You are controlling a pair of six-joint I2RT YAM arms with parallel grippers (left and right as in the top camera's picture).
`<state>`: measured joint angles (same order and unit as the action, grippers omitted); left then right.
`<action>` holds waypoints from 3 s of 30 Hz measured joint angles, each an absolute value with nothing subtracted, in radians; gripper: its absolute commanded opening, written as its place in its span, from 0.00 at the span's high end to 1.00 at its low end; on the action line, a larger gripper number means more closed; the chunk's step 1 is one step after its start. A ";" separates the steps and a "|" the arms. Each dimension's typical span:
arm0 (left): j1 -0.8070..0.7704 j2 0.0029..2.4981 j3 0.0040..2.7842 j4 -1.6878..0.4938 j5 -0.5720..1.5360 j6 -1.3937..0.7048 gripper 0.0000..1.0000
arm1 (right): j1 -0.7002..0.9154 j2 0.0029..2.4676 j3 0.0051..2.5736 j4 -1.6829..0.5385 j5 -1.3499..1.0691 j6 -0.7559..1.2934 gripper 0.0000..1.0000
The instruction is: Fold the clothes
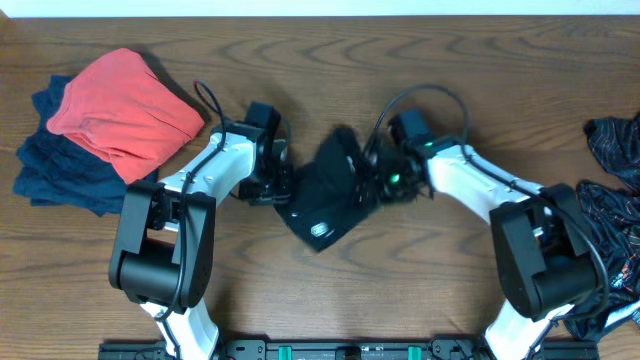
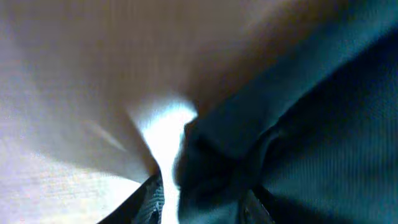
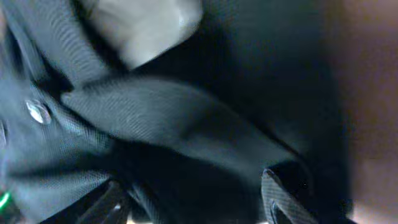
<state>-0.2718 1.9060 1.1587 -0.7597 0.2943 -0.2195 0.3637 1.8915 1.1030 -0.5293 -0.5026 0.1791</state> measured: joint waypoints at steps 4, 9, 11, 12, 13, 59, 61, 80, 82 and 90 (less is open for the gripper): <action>-0.297 1.894 1.135 -0.762 0.308 -0.267 0.63 | 0.277 1.914 1.140 -0.365 -0.363 0.180 0.29; -0.340 1.884 1.123 -0.755 0.308 -0.294 0.63 | 0.221 1.936 1.245 -0.440 -0.281 0.155 0.25; -0.342 1.877 1.118 -0.747 0.308 -0.297 0.63 | 0.224 1.936 1.308 -0.543 -0.277 0.139 0.25; -0.340 1.874 1.116 -0.742 0.307 -0.300 0.63 | 0.226 1.935 1.329 -0.591 -0.277 0.131 0.25; -0.334 1.867 1.114 -0.737 0.304 -0.303 0.62 | 0.227 1.934 1.349 -0.646 -0.283 0.125 0.27; -0.422 1.876 1.133 -0.542 0.371 -0.292 0.46 | 0.418 1.873 1.115 -0.749 -0.228 0.287 0.71; -0.422 1.876 1.133 -0.541 0.371 -0.292 0.46 | 0.408 1.857 1.116 -0.746 -0.281 0.271 0.56; -0.422 1.876 1.133 -0.541 0.371 -0.292 0.45 | 0.334 1.747 1.146 -0.682 -0.467 0.241 0.57; -0.422 1.876 1.133 -0.541 0.371 -0.292 0.45 | 0.342 1.778 1.146 -0.668 -0.474 0.240 0.59; -0.422 1.876 1.133 -0.541 0.371 -0.292 0.45 | 0.383 1.895 1.145 -0.611 -0.474 0.259 0.99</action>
<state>-0.4221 1.8759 1.1328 -0.5411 0.3710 -0.2920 0.3832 1.8946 1.1450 -0.6109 -0.4744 0.2588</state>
